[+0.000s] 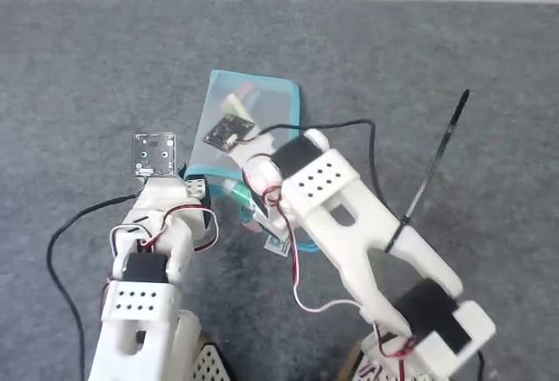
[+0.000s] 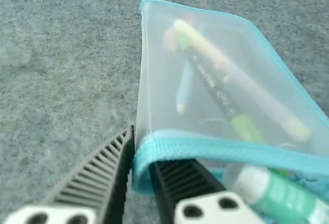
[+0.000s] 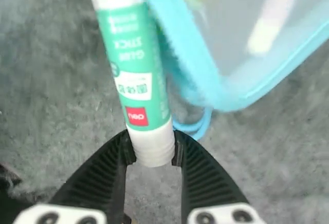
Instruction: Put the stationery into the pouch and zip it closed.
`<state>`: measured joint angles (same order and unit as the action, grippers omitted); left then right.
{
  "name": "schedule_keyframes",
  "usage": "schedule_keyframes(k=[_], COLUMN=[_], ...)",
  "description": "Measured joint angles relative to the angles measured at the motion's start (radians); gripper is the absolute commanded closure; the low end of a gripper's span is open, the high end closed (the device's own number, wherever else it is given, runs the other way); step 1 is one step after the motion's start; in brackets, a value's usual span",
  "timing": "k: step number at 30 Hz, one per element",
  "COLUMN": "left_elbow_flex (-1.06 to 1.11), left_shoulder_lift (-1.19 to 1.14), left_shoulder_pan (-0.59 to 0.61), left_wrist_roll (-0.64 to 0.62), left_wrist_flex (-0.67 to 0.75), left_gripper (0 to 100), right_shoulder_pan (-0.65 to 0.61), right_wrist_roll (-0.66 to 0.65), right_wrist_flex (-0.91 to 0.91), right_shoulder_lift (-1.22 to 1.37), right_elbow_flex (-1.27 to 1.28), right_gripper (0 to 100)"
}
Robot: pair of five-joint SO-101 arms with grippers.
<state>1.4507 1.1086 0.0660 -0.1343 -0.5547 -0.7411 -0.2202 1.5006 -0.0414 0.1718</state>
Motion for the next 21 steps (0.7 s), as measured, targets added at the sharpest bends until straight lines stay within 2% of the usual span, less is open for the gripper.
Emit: schedule_keyframes(k=[7, 11, 16, 21], left_elbow_flex=[0.000, 0.000, 0.000, 0.000], left_shoulder_lift=[0.000, 0.000, 0.000, 0.000], left_shoulder_pan=[-0.057, -0.092, -0.149, -0.213], left_wrist_roll=[0.017, 0.051, 0.071, 0.112], left_wrist_flex=[0.000, 0.000, 0.000, 0.000], left_gripper=[99, 99, 99, 99], right_shoulder_pan=[0.002, 0.066, 0.141, 0.153], right_wrist_roll=[0.023, 0.092, 0.184, 0.230], right_wrist_flex=[0.000, 0.011, 0.098, 0.186], right_shoulder_lift=[0.114, 0.210, 0.322, 0.385], right_elbow_flex=[-0.121, -0.213, -0.399, -0.600], right_gripper=[99.1, 99.1, 99.1, 97.2])
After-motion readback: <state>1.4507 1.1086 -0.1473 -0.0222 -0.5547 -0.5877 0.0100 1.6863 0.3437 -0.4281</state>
